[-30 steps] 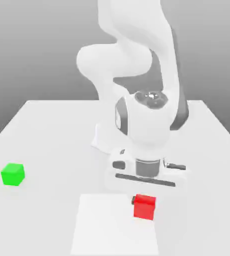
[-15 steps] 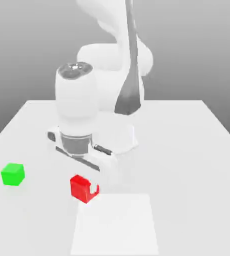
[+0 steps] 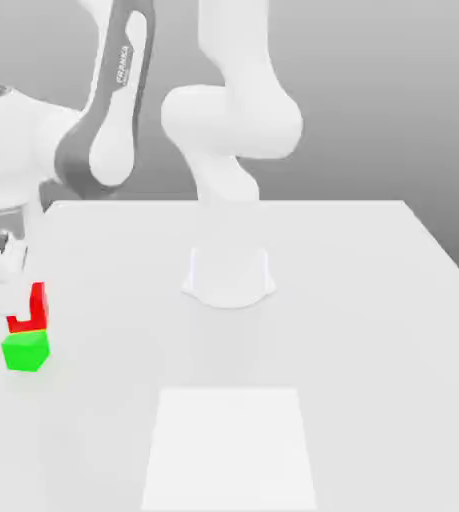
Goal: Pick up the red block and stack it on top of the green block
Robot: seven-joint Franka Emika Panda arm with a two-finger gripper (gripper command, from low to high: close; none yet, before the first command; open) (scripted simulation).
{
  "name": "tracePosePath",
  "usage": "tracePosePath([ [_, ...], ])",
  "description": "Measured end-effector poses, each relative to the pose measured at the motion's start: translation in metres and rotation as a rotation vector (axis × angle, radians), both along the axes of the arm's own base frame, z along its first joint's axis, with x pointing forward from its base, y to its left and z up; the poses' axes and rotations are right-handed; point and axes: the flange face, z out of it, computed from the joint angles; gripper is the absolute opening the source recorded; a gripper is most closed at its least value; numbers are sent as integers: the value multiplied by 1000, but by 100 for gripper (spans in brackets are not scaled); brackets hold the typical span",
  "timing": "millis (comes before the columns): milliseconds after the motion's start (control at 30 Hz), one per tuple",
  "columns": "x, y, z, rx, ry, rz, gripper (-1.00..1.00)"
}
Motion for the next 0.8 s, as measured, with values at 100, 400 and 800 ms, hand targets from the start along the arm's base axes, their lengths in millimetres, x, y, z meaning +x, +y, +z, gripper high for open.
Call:
tracePosePath([
  [100, -10, -9, 2, -7, -7, -35, -100],
  [400, -8, -14, -2, -25, -32, -44, -100],
  [800, -7, -15, -23, -21, -42, -46, -100],
])
